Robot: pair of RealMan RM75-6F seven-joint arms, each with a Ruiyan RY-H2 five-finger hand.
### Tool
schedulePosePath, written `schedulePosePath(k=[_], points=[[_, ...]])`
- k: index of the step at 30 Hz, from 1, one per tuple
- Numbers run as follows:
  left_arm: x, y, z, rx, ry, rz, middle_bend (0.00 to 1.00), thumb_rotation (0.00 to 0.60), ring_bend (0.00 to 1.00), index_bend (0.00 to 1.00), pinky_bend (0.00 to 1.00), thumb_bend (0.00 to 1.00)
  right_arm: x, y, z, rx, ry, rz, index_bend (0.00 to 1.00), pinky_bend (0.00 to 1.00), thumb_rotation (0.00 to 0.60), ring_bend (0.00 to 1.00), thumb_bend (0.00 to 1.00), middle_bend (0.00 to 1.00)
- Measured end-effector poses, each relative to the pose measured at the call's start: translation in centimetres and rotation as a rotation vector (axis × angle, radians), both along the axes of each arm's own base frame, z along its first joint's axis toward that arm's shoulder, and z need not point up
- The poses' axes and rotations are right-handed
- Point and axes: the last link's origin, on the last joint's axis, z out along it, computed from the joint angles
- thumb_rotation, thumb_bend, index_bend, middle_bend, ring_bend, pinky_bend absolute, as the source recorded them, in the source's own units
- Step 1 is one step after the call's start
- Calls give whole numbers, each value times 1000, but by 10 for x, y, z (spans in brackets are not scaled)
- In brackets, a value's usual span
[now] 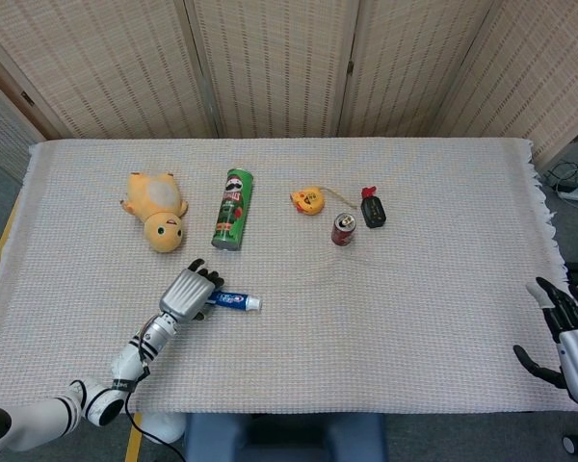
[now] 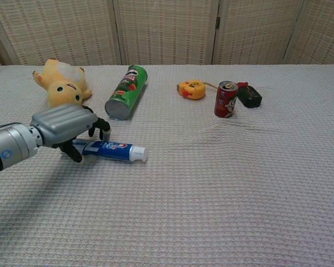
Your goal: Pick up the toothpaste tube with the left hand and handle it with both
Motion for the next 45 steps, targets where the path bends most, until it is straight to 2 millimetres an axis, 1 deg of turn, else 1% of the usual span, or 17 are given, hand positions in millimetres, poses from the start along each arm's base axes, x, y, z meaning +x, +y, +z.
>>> schedulePosePath(k=[3,5,9,10,15,19,21,25,28,32,34,38,41,45], points=[[-1,1,0,0,-17,6,455,600,466,487,250,378,1,0,0,2,2,1,0,5,600,117,331,94],[-3,3,1,5,-28,1,509,600,511,535,270,429,1,0,0,2,3,1,0,5,600,117,331,94],[-6,6,2,0,-52,6,595,600,562,604,311,550,2,0,0,2,2,4,0,7,600,117,331,94],[-7,6,3,-3,-61,9,612,600,576,621,326,567,3,0,0,2,2,5,0,9,600,117,331,94],[-15,14,9,-17,-129,25,693,600,654,705,422,638,7,0,0,2,9,20,0,11,600,118,331,95],[-17,18,17,-29,-201,28,714,600,675,729,449,662,13,-1,-2,14,5,42,0,20,600,117,331,96],[-15,19,24,-34,-252,16,719,600,680,733,453,664,21,-3,-4,35,-22,72,0,33,600,117,331,100],[-1,18,34,-49,-322,-26,719,600,686,733,453,666,44,-11,-8,81,-46,174,0,38,600,123,332,110],[16,12,39,-76,-373,-52,719,600,686,733,447,668,64,-20,-13,105,-37,245,0,38,600,122,332,113],[45,1,46,-129,-446,-73,719,600,686,733,441,669,101,-37,-25,141,-34,366,0,38,600,123,331,115],[58,-4,50,-150,-472,-82,719,600,686,733,441,670,114,-44,-31,147,-16,405,0,39,600,123,331,115],[85,-16,62,-197,-512,-99,719,600,685,733,439,676,144,-63,-47,161,19,485,5,39,600,122,330,115],[101,-22,71,-222,-525,-105,719,600,685,733,437,677,165,-76,-60,174,16,532,15,38,600,116,330,113],[116,-26,82,-242,-539,-98,719,600,685,733,436,678,184,-85,-76,192,6,574,15,38,600,113,331,111]])
